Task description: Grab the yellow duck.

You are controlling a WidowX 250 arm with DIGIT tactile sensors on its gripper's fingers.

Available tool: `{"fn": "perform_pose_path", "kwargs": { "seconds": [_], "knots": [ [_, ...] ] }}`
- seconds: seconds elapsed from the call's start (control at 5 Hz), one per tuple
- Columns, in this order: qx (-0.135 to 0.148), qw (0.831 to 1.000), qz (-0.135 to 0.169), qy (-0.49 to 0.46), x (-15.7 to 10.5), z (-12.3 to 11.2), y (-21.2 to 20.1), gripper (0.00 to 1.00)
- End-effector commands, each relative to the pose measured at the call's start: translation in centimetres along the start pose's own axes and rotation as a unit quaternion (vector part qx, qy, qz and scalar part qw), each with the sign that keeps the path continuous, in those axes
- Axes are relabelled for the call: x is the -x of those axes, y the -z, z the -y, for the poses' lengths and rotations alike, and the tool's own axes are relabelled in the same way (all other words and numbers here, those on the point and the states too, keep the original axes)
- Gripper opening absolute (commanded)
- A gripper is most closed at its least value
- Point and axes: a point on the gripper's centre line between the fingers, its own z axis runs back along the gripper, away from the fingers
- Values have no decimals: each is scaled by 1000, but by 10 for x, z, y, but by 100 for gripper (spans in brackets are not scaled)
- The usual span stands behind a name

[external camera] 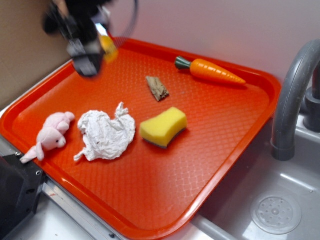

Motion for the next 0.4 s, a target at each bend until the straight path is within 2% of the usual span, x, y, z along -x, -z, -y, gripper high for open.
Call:
{"fn": "perform_pose_path", "kwargs": {
  "seconds": [0.0,0.2],
  "knots": [
    [-44,965,50,-254,35,21,-57,0],
    [-5,926,33,-375,25,9,-43,0]
  ]
}}
